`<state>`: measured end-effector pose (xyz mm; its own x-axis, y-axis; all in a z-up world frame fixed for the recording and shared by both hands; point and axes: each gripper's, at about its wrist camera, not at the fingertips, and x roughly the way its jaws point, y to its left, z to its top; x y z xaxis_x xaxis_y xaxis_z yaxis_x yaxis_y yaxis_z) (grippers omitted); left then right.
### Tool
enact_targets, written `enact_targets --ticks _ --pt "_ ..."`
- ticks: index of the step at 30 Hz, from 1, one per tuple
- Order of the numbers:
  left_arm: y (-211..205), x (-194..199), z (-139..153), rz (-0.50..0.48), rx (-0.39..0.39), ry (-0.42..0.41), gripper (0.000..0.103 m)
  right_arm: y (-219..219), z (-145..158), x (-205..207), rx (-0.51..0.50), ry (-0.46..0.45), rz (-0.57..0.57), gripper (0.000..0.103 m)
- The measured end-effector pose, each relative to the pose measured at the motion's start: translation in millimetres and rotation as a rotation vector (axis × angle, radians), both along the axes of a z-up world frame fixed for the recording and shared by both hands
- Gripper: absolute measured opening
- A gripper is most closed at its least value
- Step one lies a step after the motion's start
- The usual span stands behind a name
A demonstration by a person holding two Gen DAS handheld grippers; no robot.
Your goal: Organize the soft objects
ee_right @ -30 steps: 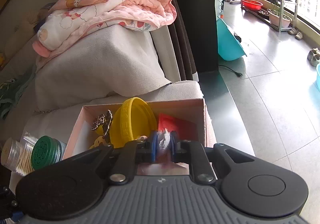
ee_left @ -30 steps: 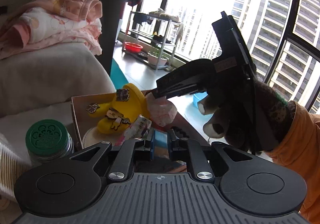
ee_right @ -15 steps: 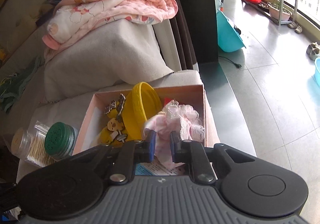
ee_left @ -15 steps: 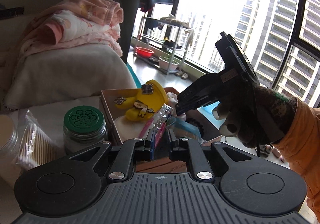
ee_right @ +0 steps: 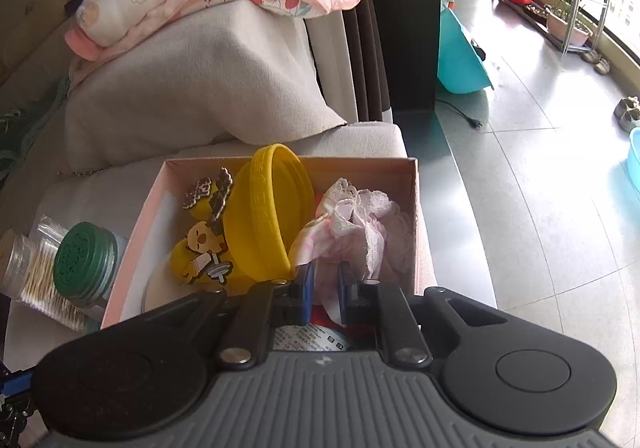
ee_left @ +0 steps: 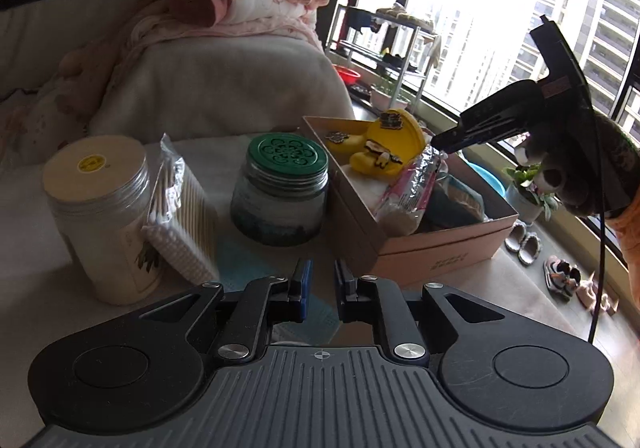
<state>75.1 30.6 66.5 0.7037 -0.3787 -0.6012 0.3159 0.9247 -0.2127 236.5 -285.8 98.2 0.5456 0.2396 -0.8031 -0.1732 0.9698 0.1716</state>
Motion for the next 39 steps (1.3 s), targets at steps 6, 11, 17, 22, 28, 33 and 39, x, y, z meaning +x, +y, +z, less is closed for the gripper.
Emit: enact_targets --ticks 6,11,17,22,28,33,39 --pt "37 -15 3 0.06 -0.035 -0.044 0.014 -3 46 -45 0.046 -0.166 0.024 0.029" --pt "78 -15 6 0.233 -0.077 0.0 0.014 36 53 -90 0.008 -0.269 0.144 0.029" --pt "86 -17 -2 0.212 -0.064 0.06 0.014 103 38 -148 -0.004 -0.321 0.398 0.042" --pt "81 -15 -6 0.226 -0.081 0.032 0.014 140 5 -172 -0.003 -0.293 0.504 0.042" --pt "69 -14 8 0.286 -0.013 -0.107 0.014 155 -40 -184 -0.005 -0.259 0.492 0.042" --pt "61 -2 13 0.329 -0.004 -0.148 0.014 161 -57 -192 -0.04 -0.281 0.522 0.042" --pt "42 12 5 0.329 0.036 -0.157 0.015 156 -78 -193 -0.003 -0.26 0.47 0.042"
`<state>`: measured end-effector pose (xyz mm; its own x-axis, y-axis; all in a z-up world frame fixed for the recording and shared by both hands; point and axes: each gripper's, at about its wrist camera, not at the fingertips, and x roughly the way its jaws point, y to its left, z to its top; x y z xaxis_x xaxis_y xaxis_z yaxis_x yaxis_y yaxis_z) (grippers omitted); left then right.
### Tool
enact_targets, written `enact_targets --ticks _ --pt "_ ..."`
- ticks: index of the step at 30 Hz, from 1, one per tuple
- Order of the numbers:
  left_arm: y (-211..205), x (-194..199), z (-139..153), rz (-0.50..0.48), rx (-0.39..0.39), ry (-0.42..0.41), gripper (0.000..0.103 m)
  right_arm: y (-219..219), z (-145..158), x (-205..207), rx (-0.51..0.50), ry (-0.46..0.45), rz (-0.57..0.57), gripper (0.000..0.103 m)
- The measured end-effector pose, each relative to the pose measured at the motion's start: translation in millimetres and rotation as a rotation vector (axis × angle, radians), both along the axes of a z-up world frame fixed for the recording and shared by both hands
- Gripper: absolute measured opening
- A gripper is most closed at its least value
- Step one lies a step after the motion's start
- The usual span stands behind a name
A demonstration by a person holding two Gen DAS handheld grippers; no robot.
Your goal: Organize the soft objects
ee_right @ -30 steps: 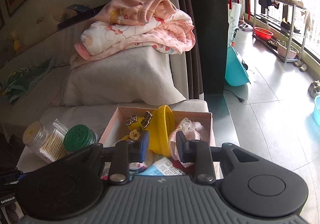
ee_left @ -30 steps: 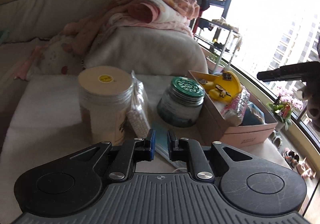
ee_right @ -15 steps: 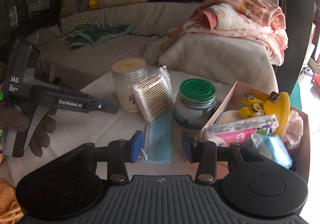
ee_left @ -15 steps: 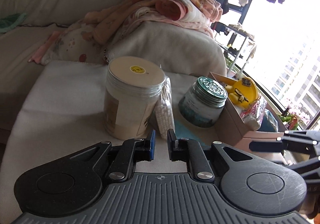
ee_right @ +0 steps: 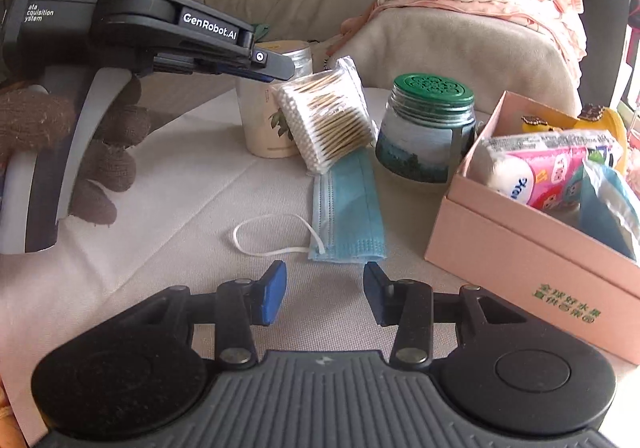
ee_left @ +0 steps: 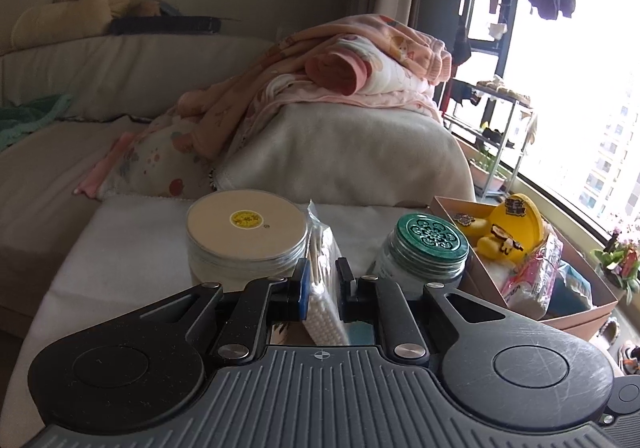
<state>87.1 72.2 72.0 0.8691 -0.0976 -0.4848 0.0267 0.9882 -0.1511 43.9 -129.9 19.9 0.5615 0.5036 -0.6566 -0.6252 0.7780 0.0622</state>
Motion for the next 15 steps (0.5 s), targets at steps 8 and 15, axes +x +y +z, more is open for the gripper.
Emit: enact_targets --ticks 8,15 --pt "-22 3 -9 -0.128 -0.035 0.036 0.015 -6 -1 -7 0.024 -0.024 0.01 0.043" --pt "-14 -24 -8 0.009 -0.026 -0.033 0.017 -12 -1 -6 0.05 -0.013 -0.004 0.043"
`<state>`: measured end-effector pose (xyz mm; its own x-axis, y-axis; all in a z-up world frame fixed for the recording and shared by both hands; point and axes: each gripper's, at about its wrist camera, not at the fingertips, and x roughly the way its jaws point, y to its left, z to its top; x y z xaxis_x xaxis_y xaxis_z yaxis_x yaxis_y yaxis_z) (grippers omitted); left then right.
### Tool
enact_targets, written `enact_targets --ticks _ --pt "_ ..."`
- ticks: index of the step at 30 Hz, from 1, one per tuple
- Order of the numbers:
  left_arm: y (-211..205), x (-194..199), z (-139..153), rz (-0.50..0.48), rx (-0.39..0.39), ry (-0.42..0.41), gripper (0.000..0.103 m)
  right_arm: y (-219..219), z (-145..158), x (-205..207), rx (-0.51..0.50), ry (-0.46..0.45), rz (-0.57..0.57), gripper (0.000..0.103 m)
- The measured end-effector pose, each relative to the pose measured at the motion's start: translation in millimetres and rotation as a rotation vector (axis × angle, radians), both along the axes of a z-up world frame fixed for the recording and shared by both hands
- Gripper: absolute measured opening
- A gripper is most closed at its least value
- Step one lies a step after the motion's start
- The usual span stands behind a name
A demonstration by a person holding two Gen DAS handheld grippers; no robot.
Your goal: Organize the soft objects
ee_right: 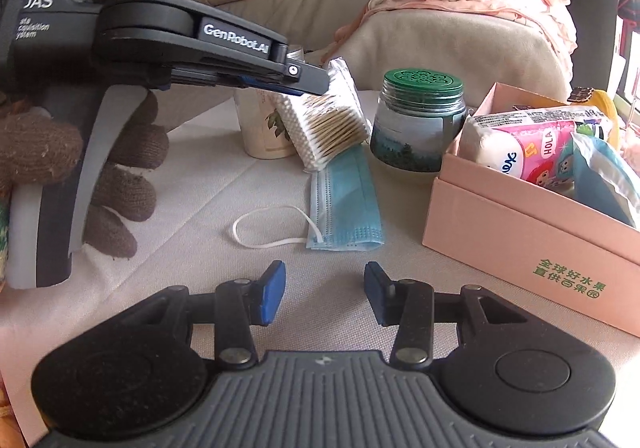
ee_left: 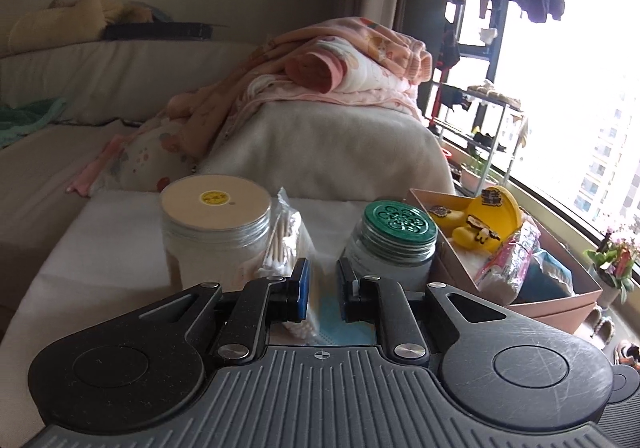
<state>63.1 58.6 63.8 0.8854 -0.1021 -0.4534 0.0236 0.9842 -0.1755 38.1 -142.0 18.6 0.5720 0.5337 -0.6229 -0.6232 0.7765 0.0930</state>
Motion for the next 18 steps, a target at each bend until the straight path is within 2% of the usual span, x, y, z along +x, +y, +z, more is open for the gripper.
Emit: enact_targets --ticks 3,5,8,11,13,15,16,18 --pt "19 -5 -2 0.069 -0.064 0.004 0.017 -3 2 -2 0.008 -0.02 -0.01 0.043" --pt "26 -6 -3 0.081 -0.066 0.009 0.017 -6 14 -4 0.023 -0.043 -0.017 0.043" --pt "30 -1 -8 0.048 -0.051 0.058 0.017 -10 61 8 0.089 -0.056 0.025 0.043" --pt "28 4 -13 0.018 -0.049 0.082 0.017 0 110 40 0.107 -0.076 -0.014 0.043" --pt "28 5 -15 0.013 -0.057 0.091 0.017 15 132 77 0.12 -0.018 -0.019 0.043" --pt "29 5 -17 0.004 -0.069 0.1 0.017 37 141 116 0.121 0.055 -0.028 0.043" --pt "30 5 -18 0.0 -0.069 0.108 0.017 48 140 135 0.122 0.103 -0.034 0.041" --pt "31 8 -19 -0.014 -0.068 0.128 0.017 71 131 173 0.127 0.208 -0.062 0.029"
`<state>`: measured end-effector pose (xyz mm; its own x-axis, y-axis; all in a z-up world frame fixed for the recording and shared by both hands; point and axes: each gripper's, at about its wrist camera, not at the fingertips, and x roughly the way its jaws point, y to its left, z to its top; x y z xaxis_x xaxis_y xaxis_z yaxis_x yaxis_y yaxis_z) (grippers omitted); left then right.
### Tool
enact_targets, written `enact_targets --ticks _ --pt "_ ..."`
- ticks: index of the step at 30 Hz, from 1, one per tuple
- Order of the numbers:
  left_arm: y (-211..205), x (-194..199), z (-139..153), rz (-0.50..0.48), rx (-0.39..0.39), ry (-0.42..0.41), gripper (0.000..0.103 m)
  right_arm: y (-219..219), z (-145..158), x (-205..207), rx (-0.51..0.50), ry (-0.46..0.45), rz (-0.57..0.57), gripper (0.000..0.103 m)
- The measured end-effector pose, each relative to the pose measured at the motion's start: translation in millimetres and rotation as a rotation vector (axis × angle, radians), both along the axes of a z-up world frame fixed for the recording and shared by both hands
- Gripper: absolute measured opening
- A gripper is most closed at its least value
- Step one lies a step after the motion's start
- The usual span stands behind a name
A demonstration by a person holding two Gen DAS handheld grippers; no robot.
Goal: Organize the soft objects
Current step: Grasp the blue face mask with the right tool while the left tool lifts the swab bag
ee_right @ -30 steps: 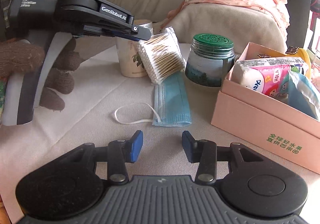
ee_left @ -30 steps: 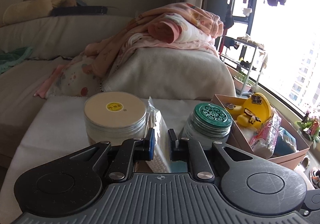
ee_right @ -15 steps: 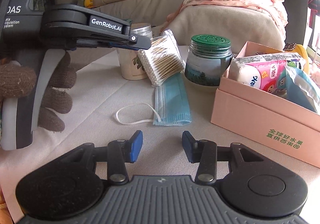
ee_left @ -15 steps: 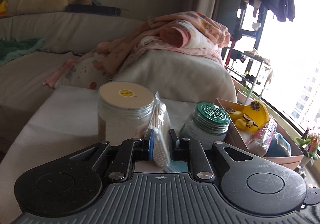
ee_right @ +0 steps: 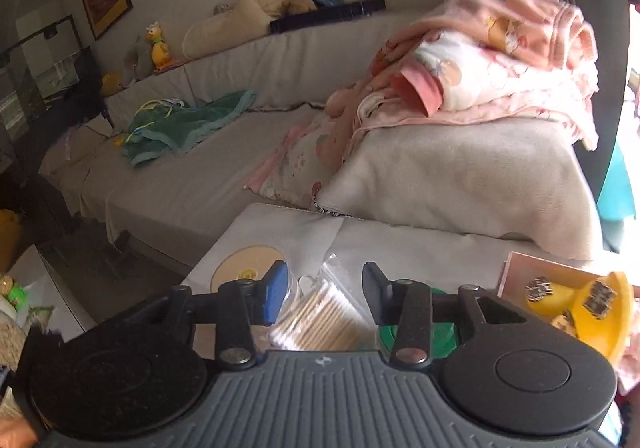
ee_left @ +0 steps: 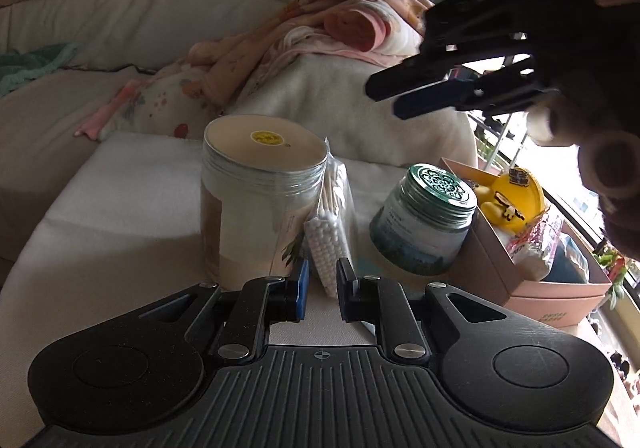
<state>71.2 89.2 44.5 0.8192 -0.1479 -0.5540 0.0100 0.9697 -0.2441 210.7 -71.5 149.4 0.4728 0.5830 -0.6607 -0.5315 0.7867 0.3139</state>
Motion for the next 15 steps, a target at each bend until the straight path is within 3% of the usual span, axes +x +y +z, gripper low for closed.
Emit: enact_targets --ticks 2,4,8,15 --pt "1 2 -1 -0.006 0.003 0.005 0.017 18 -14 26 -0.014 0.069 -0.011 0.015" --pt "3 5 -2 0.005 0.006 0.007 0.017 37 -30 42 -0.062 0.086 -0.012 0.012" --pt "3 11 -5 -0.002 -0.017 0.013 0.017 51 -51 49 -0.096 0.117 0.025 0.01" --pt "-13 13 -5 -0.048 -0.002 -0.002 0.017 47 -46 34 -0.137 0.066 0.077 0.01"
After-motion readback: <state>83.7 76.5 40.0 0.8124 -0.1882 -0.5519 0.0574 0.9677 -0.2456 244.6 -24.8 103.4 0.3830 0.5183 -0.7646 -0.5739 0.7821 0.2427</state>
